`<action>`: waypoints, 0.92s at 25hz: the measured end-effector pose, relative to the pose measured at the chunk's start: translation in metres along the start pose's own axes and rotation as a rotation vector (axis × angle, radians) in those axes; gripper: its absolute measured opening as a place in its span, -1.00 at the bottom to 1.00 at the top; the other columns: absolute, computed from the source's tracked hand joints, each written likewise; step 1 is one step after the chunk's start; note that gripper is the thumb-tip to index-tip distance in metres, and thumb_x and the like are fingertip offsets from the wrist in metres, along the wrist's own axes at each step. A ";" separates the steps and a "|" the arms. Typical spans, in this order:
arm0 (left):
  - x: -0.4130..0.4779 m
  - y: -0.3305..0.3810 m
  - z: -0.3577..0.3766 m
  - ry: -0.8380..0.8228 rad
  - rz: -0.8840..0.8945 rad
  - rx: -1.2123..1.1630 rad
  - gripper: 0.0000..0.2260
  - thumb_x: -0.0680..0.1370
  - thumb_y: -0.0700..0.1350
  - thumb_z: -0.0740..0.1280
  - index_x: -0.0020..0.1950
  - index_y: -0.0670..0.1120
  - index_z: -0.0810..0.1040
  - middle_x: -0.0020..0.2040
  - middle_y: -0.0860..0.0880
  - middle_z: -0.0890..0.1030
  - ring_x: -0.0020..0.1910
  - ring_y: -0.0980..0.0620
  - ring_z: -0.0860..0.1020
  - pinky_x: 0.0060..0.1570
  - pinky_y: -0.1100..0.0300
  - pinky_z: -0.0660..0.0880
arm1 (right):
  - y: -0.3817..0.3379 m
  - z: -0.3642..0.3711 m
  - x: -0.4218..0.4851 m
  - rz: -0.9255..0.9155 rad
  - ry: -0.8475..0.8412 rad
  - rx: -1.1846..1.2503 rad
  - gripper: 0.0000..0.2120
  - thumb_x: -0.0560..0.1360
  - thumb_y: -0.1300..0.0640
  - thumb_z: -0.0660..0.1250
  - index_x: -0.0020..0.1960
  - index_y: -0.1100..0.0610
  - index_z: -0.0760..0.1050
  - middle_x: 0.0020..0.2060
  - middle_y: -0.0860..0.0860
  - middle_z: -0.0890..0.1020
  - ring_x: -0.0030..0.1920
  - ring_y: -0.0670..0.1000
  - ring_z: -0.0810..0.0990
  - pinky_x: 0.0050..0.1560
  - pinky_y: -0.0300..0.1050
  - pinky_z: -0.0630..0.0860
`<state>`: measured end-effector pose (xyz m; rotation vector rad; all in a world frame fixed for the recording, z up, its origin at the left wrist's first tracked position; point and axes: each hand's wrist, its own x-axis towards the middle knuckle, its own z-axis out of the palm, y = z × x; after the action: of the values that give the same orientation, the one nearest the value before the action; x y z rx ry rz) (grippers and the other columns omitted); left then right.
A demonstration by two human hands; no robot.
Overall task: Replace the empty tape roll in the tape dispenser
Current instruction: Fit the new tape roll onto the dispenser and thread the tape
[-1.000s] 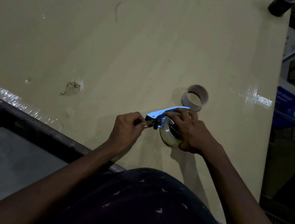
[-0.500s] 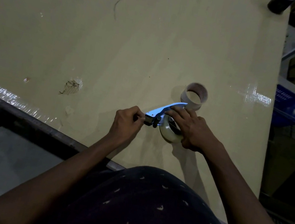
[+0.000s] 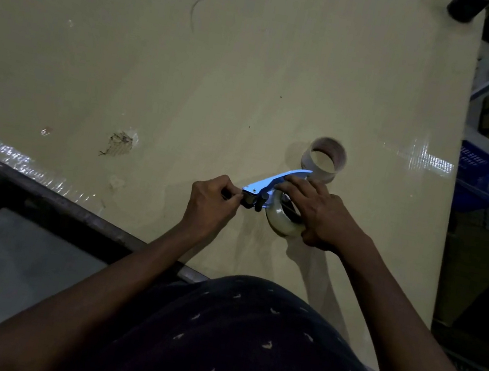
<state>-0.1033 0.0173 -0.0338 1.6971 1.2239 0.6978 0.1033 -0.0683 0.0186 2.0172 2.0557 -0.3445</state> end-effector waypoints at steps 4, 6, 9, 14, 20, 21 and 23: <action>0.003 0.002 0.000 -0.001 -0.019 0.000 -0.92 0.37 -0.27 0.42 -0.31 -0.13 0.61 -0.40 0.09 0.59 -0.42 0.26 0.52 -0.43 0.46 0.39 | 0.000 0.000 0.000 0.004 -0.001 -0.001 -0.11 0.21 0.26 0.37 0.46 -0.05 0.11 0.47 0.00 0.20 0.36 0.20 0.25 -0.26 -0.05 0.35; 0.005 0.003 0.000 -0.005 -0.025 0.010 -0.91 0.36 -0.27 0.41 -0.32 -0.12 0.61 -0.41 0.08 0.58 -0.43 0.28 0.52 -0.42 0.47 0.39 | 0.001 0.001 0.000 0.002 -0.002 0.011 -0.11 0.20 0.26 0.37 0.45 -0.06 0.11 0.47 -0.01 0.21 0.36 0.20 0.24 -0.25 -0.04 0.40; 0.006 0.002 0.000 -0.012 -0.012 0.018 -0.90 0.37 -0.27 0.41 -0.32 -0.12 0.57 -0.40 0.01 0.60 -0.42 0.21 0.52 -0.43 0.41 0.39 | 0.001 0.001 0.000 0.004 -0.008 0.016 -0.10 0.19 0.25 0.39 0.45 -0.06 0.11 0.47 0.00 0.21 0.37 0.19 0.25 -0.24 0.02 0.49; 0.007 -0.001 0.001 -0.034 0.072 0.040 -0.86 0.41 -0.27 0.37 -0.07 -0.10 0.58 -0.35 -0.08 0.66 -0.38 0.06 0.60 -0.32 0.22 0.50 | 0.000 0.000 0.000 0.010 -0.008 0.028 -0.10 0.20 0.25 0.40 0.46 -0.05 0.10 0.47 0.01 0.21 0.38 0.19 0.23 -0.21 0.04 0.52; 0.014 -0.008 0.001 -0.070 0.287 0.239 -0.87 0.41 -0.25 0.36 -0.11 -0.15 0.67 -0.29 -0.09 0.67 -0.32 -0.02 0.57 -0.26 0.06 0.53 | 0.001 0.003 0.000 0.006 0.006 0.021 -0.11 0.19 0.26 0.38 0.44 -0.05 0.13 0.45 0.00 0.23 0.34 0.19 0.27 -0.27 0.05 0.54; 0.015 -0.008 0.001 -0.064 0.305 0.251 -0.88 0.40 -0.24 0.35 -0.12 -0.15 0.67 -0.30 -0.10 0.66 -0.33 -0.04 0.56 -0.28 0.07 0.51 | 0.001 0.004 0.000 0.008 0.009 0.024 -0.12 0.19 0.27 0.37 0.44 -0.05 0.14 0.45 -0.01 0.23 0.33 0.19 0.28 -0.28 0.03 0.54; 0.014 -0.009 0.000 -0.051 0.335 0.271 -0.87 0.41 -0.20 0.33 -0.13 -0.15 0.67 -0.32 -0.10 0.65 -0.34 -0.04 0.54 -0.30 0.11 0.46 | 0.001 0.004 0.001 0.008 0.013 0.028 -0.11 0.19 0.27 0.36 0.45 -0.05 0.13 0.45 -0.01 0.23 0.33 0.18 0.28 -0.29 0.01 0.53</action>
<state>-0.1018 0.0316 -0.0425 2.1636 1.0435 0.7035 0.1043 -0.0690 0.0149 2.0490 2.0615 -0.3617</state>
